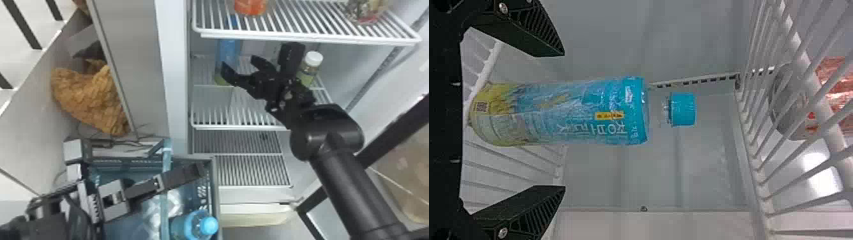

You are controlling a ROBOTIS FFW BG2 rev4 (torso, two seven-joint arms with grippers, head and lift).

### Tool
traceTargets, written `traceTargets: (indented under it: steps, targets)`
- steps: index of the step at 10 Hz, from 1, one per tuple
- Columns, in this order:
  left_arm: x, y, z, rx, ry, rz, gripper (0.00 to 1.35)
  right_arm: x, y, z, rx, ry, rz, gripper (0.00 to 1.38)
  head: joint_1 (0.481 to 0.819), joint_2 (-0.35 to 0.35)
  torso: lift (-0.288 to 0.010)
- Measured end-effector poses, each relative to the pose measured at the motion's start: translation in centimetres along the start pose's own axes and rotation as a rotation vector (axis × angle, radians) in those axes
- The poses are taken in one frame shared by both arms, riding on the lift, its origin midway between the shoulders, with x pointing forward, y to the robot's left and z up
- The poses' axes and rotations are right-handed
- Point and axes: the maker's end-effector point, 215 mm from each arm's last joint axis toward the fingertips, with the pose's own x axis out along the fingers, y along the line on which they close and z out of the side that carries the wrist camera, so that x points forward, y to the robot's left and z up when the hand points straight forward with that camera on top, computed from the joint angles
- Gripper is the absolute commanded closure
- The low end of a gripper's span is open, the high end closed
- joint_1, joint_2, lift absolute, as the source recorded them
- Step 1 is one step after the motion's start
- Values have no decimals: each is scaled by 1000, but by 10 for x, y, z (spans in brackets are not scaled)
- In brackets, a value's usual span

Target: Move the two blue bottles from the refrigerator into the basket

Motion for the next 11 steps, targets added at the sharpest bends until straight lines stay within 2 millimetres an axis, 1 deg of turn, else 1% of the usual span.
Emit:
traceTargets:
  steps: [2, 3, 4, 5, 6, 7, 8, 10, 11]
  targets:
    - [1, 0, 1, 2, -1, -2, 1199, 11, 7, 0, 2, 15, 22, 91, 695, -79, -220]
    - [1, 0, 2, 2, -1, -2, 1199, 15, 8, -1, 0, 24, 25, 114, 695, -74, -220]
    - [1, 0, 2, 3, -1, -3, 1199, 18, 7, -4, 2, 35, 25, 197, 695, -74, -220]
    - [1, 0, 2, 2, -1, -3, 1199, 20, 6, -6, 3, 44, 25, 430, 695, -73, -220]
    - [1, 0, 2, 1, -1, -2, 1199, 23, 6, -9, 11, 55, 31, 892, 695, -71, -220]
    - [1, 0, 2, 0, -1, -3, 1199, 26, 8, -11, 14, 60, 36, 1035, 695, -68, -220]
    - [1, 0, 1, 0, 0, -3, 1199, 28, 12, -9, 4, 52, 38, 1102, 695, -66, -220]
    - [1, 1, 1, -2, 0, -2, 1199, 31, 21, -8, -13, 48, 54, 1107, 695, -53, -220]
    - [1, 1, 1, -2, 0, -2, 1199, 31, 22, -6, -17, 44, 55, 1105, 695, -51, -220]
